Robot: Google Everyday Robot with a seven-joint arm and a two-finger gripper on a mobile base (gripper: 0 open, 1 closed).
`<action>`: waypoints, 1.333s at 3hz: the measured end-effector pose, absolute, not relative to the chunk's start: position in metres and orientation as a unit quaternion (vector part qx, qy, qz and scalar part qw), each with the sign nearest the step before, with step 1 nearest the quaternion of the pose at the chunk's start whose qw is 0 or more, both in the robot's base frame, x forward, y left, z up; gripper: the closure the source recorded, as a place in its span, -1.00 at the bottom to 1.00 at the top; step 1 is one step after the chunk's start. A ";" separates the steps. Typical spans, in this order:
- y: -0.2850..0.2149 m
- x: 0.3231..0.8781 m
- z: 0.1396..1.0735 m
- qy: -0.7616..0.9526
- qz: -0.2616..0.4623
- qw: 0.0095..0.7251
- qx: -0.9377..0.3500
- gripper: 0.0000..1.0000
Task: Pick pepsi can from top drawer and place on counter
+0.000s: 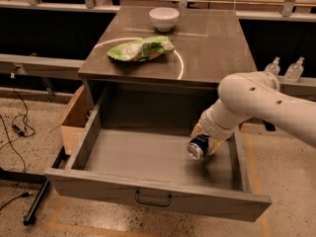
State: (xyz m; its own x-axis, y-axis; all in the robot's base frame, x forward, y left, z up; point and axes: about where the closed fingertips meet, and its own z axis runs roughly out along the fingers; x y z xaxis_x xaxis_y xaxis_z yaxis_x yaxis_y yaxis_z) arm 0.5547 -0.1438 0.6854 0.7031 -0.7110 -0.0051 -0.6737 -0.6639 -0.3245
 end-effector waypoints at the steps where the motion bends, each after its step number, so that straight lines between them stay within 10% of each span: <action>1: -0.177 0.527 0.725 0.456 -0.093 0.174 -0.868 1.00; 4: -0.238 0.545 0.879 0.503 -0.238 0.269 -0.786 1.00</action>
Offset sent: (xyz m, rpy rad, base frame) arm -0.0687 -0.1057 0.1729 0.0972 -0.3106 -0.4822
